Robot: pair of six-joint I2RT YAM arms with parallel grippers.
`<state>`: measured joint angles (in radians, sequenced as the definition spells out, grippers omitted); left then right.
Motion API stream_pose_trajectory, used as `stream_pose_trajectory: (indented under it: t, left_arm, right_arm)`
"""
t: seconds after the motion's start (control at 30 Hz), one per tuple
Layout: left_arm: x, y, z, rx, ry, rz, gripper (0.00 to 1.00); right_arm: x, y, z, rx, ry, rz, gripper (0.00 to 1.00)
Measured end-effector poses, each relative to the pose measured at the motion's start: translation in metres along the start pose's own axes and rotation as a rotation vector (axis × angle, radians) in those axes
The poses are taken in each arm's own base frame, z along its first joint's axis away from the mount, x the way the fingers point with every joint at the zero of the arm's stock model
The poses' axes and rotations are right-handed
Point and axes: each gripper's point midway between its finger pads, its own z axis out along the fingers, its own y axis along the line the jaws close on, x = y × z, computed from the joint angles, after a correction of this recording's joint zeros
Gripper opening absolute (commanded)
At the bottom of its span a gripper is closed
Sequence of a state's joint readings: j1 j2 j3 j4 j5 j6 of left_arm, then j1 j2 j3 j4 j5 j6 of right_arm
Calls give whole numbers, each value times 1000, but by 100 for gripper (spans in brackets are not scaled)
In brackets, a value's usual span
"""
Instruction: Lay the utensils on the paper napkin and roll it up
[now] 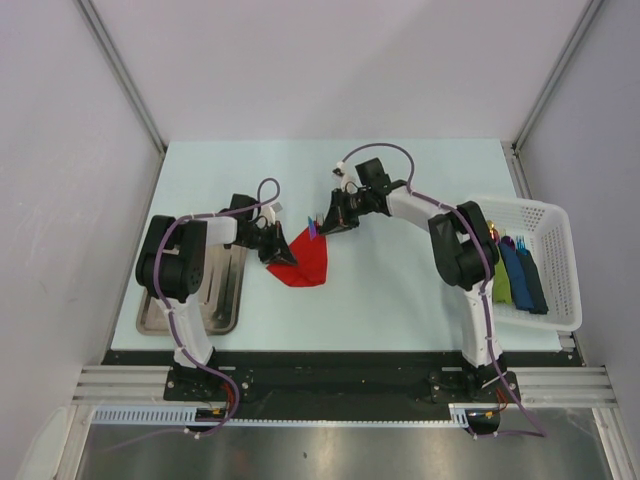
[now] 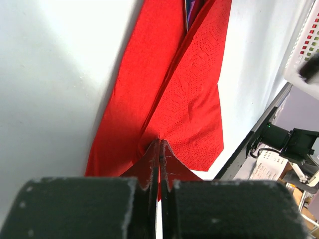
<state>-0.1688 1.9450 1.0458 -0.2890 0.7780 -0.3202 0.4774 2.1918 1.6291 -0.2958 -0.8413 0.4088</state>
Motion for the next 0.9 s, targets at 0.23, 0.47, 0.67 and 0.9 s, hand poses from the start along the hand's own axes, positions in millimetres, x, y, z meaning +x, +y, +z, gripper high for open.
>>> stream_pose_trajectory:
  t: [0.23,0.47,0.67,0.9]
  left_arm:
    - [0,0,0,-1,0,0,0]
    - [0,0,0,1,-1,0,0]
    - [0,0,0,2,-2,0,0]
    - [0,0,0,12,-4,4,0]
  right_arm:
    - [3,-3,13,94,5,-44,1]
    - [11,1,29,120,29,-91,2]
    - [20,-23,37,152,60,-46,5]
    - [16,-27,34,155,49,-41,5]
